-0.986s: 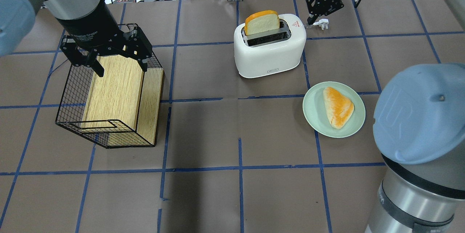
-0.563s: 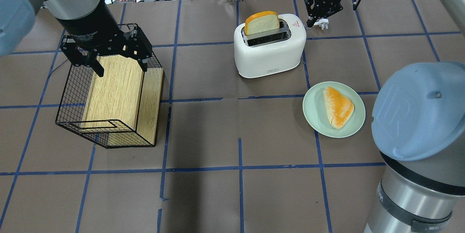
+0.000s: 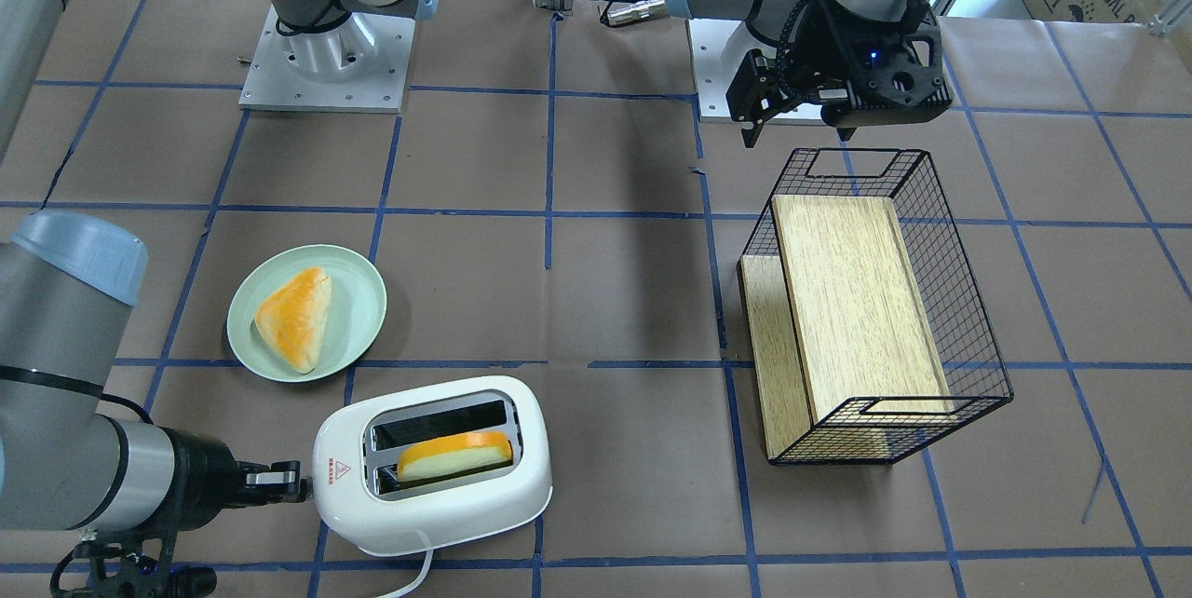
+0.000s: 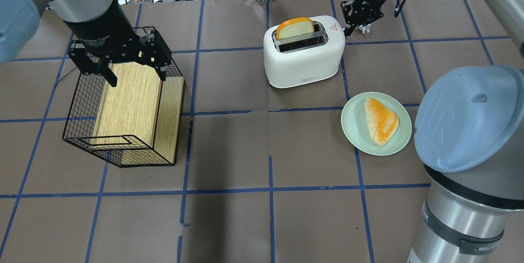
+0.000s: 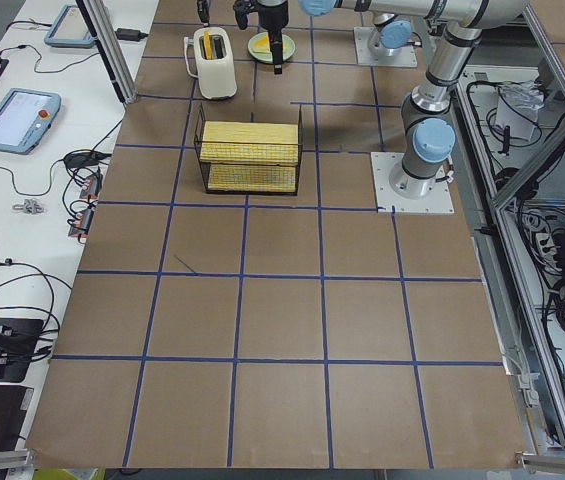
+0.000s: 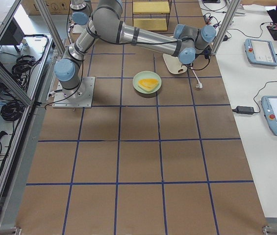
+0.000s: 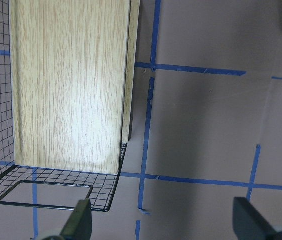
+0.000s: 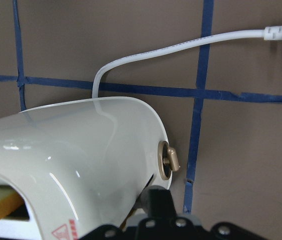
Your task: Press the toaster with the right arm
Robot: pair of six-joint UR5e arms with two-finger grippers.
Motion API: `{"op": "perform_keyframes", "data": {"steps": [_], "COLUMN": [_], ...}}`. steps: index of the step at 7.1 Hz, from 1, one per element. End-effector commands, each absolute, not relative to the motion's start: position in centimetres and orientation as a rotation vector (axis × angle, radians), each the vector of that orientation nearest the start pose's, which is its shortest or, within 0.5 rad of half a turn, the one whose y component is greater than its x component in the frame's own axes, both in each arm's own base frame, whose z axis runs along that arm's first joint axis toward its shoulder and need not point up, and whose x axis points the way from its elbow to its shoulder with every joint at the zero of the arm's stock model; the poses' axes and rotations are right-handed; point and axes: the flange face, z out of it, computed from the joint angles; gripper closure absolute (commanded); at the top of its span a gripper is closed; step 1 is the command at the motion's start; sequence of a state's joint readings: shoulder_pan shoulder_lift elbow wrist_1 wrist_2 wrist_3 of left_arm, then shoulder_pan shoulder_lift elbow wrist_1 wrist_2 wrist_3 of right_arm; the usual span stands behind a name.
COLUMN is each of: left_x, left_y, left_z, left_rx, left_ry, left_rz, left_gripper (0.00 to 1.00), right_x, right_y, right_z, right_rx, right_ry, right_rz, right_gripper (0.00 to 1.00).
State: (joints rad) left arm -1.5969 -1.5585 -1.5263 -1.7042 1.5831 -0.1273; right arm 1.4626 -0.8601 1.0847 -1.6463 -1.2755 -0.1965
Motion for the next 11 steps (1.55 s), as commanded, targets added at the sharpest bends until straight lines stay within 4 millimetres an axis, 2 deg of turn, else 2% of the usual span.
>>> {"op": "perform_keyframes", "data": {"steps": [1,4,7,8,9,10,11], "left_x": [-14.4,-14.4,-14.4,-14.4,-14.4,-14.4,-14.4], "left_y": [-47.5,-47.5,-47.5,-47.5,-47.5,-47.5,-47.5], "left_z": [50.3,50.3,50.3,50.3,50.3,50.3,50.3], "left_rx": [-0.157,-0.157,-0.157,-0.157,-0.157,-0.157,-0.157], "left_ry": [3.117,3.117,3.117,3.117,3.117,3.117,3.117], "left_rz": [0.118,0.118,0.118,0.118,0.118,0.118,0.118], "left_gripper": [0.0,0.0,0.0,0.0,0.0,0.0,0.0], "right_x": [8.0,8.0,7.9,8.1,7.9,7.6,7.3], "right_y": [-76.1,-76.4,-76.4,-76.3,-76.6,-76.9,-77.0], "right_z": [27.3,25.8,25.9,26.7,28.7,31.9,35.0], "right_rx": [-0.088,-0.085,-0.083,-0.085,-0.095,-0.105,-0.109], "right_ry": [2.821,2.817,2.819,2.826,2.856,2.915,2.97], "right_rz": [0.17,0.194,0.193,0.176,0.138,0.1,0.087], "right_gripper": [0.93,0.93,0.93,0.92,0.91,0.88,0.75]}}
